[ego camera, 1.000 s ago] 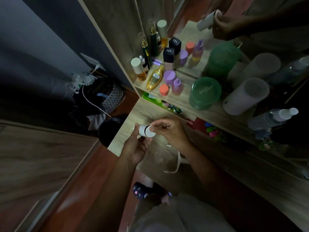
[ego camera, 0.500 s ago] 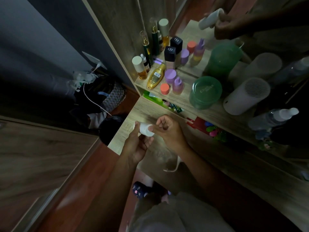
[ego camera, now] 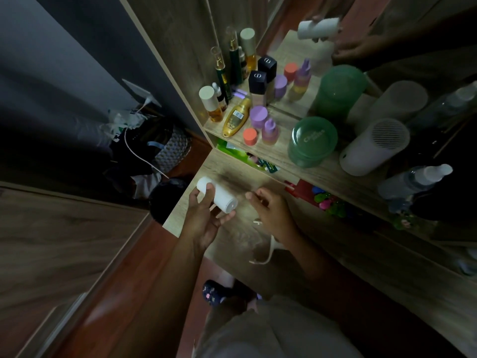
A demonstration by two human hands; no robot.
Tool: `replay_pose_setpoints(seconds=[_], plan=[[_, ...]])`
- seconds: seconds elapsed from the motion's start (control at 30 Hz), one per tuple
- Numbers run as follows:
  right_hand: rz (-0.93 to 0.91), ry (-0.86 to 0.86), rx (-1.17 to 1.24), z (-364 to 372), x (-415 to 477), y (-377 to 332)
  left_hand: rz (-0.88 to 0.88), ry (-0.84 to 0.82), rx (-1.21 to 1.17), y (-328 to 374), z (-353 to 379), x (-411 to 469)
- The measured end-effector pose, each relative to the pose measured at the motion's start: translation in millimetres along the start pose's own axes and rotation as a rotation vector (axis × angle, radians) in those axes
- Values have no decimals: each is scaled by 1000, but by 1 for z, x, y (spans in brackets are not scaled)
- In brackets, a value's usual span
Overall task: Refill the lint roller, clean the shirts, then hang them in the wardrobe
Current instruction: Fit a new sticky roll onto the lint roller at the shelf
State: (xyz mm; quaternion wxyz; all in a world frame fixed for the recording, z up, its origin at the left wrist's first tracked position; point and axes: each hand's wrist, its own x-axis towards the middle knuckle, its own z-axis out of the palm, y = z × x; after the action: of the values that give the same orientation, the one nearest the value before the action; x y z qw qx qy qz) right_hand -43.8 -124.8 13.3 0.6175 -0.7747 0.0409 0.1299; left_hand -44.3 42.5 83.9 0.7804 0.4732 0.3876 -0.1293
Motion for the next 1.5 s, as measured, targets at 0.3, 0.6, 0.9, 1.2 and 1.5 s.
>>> replay_pose_setpoints(seconds=[0.3,0.6,0.9,1.2,1.5], plan=[[133,16,-887,-13,-34,71,42,17,103,0,-4,2],[248,-154,-1077,-7,-46,66,42,11,134,-3,-7,1],[82,-135,-441,-17,-4,2,35,51,135,-1,-14,-1],[-145,-70,-444,-22,36,-34,17,-95,158,2,-8,-10],[-178,-94,-521,-26,39,-48,39,-181,197,14,-4,-14]])
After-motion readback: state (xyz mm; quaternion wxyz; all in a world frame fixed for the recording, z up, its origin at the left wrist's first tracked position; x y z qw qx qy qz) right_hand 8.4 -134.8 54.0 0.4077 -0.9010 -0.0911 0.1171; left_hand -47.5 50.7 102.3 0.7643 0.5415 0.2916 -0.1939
